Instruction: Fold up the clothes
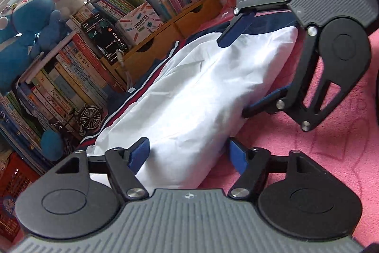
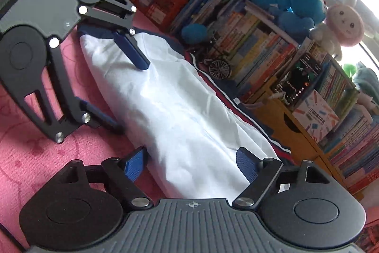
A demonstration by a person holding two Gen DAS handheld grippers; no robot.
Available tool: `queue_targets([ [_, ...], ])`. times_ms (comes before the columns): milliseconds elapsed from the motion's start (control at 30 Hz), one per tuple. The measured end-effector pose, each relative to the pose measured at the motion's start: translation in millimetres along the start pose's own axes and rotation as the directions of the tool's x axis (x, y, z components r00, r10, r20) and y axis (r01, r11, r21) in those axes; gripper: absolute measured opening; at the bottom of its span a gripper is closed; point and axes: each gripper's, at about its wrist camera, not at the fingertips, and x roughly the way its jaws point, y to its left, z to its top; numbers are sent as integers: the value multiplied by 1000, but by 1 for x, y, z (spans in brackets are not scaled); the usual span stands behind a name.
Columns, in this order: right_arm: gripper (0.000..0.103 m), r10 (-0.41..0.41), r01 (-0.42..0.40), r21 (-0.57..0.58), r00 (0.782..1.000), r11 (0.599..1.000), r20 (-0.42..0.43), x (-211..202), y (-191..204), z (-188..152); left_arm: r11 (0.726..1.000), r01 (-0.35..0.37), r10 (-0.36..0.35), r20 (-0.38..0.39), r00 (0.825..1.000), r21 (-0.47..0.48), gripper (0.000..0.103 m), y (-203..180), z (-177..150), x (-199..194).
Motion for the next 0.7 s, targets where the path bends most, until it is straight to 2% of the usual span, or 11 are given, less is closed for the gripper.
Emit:
queue_targets([
  [33, 81, 0, 0, -24, 1000, 1000, 1, 0, 1, -1, 1000, -5, 5, 7, 1000, 0, 59, 1, 1, 0],
  [100, 81, -3, 4, -85, 1000, 996, 6, 3, 6, 0, 1000, -6, 6, 28, 1000, 3, 42, 4, 5, -1],
  [233, 81, -14, 21, -232, 999, 973, 31, 13, 21, 7, 1000, -8, 8, 62, 998, 11, 31, 15, 19, -9],
  [300, 75, -31, 38, -270, 999, 962, 32, 22, 21, 10, 1000, 3, -5, 64, 998, 27, 31, 19, 23, -11],
  [367, 39, -53, 59, -295, 998, 954, 28, 31, 18, 14, 997, 8, -12, 48, 999, 81, 34, 18, 21, -9],
  [400, 33, -64, 69, -307, 998, 949, 26, 36, 16, 16, 994, 11, -16, 40, 999, 108, 39, 17, 20, -9],
  [433, 28, -69, 73, -317, 997, 946, 23, 40, 16, 17, 990, 9, -13, 27, 1000, 139, 44, 14, 18, -6],
  [500, 27, -60, 62, -330, 998, 942, 16, 42, 17, 17, 979, -18, 20, -11, 1000, 205, 59, 8, 12, 2],
  [567, 27, -51, 49, -348, 999, 936, 4, 43, 16, 12, 964, -83, 99, -54, 994, 251, 59, 4, 4, 15],
  [633, 26, -49, 40, -366, 999, 930, -14, 44, 13, 3, 946, -164, 197, -95, 976, 281, 47, 10, -6, 25],
  [700, 26, -78, 54, -378, 996, 924, -50, 44, 2, -12, 940, -213, 260, -157, 953, 265, 25, 24, -16, 28],
])
